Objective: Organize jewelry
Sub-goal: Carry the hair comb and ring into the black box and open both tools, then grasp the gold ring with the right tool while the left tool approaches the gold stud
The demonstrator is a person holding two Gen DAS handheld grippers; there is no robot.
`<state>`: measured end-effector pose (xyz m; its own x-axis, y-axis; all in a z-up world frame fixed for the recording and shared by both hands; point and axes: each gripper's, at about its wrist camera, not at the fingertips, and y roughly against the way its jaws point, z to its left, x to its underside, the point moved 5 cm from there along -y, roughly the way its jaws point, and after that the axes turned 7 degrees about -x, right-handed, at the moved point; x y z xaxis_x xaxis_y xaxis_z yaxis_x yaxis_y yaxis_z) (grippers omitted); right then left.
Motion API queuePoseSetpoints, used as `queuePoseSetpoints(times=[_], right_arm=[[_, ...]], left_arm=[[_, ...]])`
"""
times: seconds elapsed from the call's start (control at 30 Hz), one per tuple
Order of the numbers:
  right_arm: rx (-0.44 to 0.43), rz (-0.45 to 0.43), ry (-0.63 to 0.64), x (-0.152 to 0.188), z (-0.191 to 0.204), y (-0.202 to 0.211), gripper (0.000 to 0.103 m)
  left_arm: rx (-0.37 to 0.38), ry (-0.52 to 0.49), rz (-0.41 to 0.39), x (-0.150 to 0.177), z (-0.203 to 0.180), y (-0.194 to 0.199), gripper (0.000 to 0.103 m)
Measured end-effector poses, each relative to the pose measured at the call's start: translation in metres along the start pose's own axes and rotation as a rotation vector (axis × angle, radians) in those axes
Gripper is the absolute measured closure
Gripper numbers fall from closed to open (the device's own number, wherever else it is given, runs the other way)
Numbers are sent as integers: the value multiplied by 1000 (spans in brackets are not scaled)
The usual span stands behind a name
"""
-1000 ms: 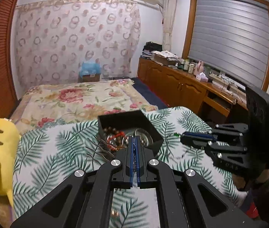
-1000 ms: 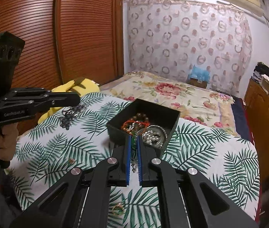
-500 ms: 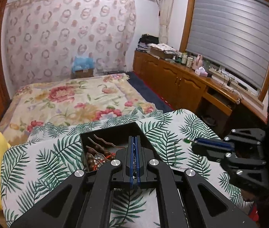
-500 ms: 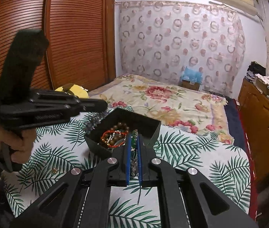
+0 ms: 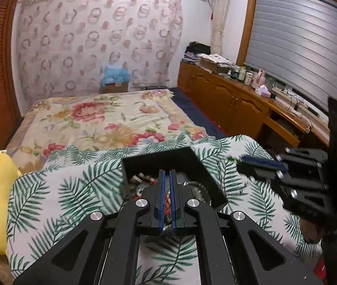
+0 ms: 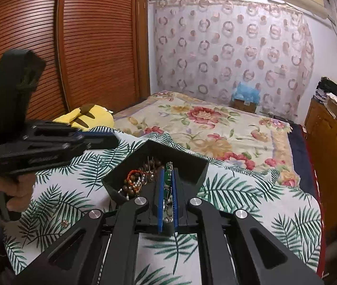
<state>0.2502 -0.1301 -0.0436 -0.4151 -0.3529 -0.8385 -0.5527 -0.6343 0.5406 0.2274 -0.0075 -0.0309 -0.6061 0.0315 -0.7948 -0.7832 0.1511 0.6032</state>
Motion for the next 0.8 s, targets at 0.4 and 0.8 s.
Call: queuePoseSetpoints(times=[0.4,0.8], right_arm=[[27,61,-13,-16,-9,-47,90],[39,52,-23,19,2,-12,53]], left_arm=[[-43,-3,38,37,21,13,87],[-76,-34,59,74,20,23,55]])
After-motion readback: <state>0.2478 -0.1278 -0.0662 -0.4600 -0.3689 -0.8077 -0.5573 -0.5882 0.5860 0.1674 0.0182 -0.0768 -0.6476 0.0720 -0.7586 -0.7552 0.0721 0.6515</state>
